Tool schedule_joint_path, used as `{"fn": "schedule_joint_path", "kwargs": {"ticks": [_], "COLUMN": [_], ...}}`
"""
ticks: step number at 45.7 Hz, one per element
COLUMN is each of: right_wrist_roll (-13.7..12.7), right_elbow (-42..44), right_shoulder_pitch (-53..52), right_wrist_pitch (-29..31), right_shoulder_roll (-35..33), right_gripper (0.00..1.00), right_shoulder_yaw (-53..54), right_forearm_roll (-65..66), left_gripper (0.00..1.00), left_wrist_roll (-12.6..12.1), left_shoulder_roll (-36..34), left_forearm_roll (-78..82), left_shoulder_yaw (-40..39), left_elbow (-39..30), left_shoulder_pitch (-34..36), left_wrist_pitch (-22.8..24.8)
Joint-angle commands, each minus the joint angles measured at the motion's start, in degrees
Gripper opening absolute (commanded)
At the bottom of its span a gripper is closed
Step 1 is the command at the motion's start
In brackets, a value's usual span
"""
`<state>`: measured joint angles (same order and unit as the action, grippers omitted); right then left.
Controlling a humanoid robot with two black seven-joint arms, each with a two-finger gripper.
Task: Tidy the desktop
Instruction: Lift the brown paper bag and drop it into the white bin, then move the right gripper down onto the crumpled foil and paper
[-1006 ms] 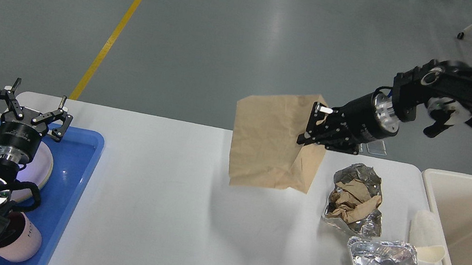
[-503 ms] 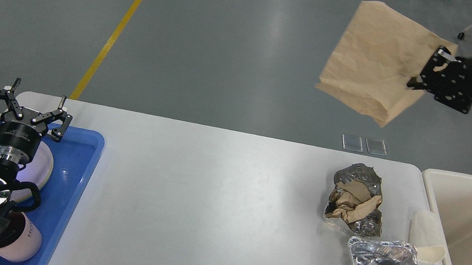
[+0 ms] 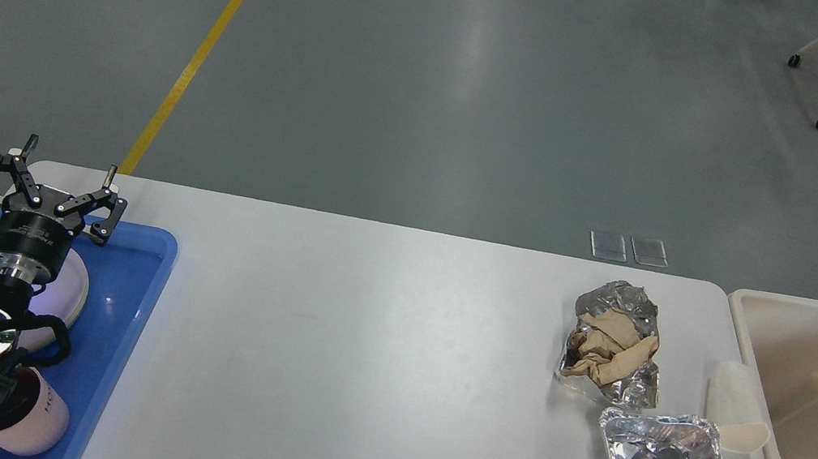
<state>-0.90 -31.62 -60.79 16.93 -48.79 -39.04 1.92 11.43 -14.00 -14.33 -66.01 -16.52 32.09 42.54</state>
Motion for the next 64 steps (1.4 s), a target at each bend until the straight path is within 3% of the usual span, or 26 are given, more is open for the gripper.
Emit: {"fn": "schedule_joint_path", "kwargs": {"ticks": [1, 11, 21, 32, 41, 51, 64], "right_wrist_roll": [0.3, 0.2, -0.5, -1.9, -1.8, -1.5, -1.6], "right_elbow": [2.2, 2.2, 1.7, 1.7, 1.6, -2.5, -12.6], "right_shoulder_pitch": [2.6, 2.1, -7.0, -26.0, -35.4, -46.9, -60.6], "right_wrist_pitch": [-0.7, -0.4, 0.5, 5.6, 18.6, 37.7, 38.1], "right_shoulder_roll": [0.2, 1.1, 8.3, 24.2, 38.3, 44.1, 42.7], "right_gripper": [1.00, 1.00, 1.00, 1.00, 1.00, 1.00, 1.00], "right_shoulder_yaw": [0.7, 0.6, -2.4, -17.0, -22.3, -21.1, -19.1], "right_forearm_roll": [-0.5, -0.5, 2.0, 3.8, 3.5, 3.3, 3.3], "left_gripper": [0.96, 0.96, 0.96, 0.96, 0.96, 0.96, 0.96], "left_wrist_roll": [0.0, 0.0, 0.0, 0.0, 0.0, 0.0, 0.0], "left_shoulder_roll": [0.0, 0.0, 0.0, 0.0, 0.0, 0.0, 0.0], "left_forearm_roll": [0.0, 0.0, 0.0, 0.0, 0.0, 0.0, 0.0], "left_shoulder_yaw": [0.0, 0.0, 0.0, 0.0, 0.0, 0.0, 0.0], "left_elbow": [0.0, 0.0, 0.0, 0.0, 0.0, 0.0, 0.0], "left_shoulder_pitch": [0.0, 0.1, 0.0, 0.0, 0.0, 0.0, 0.1], "left_wrist_pitch": [0.0, 0.0, 0.0, 0.0, 0.0, 0.0, 0.0]}}
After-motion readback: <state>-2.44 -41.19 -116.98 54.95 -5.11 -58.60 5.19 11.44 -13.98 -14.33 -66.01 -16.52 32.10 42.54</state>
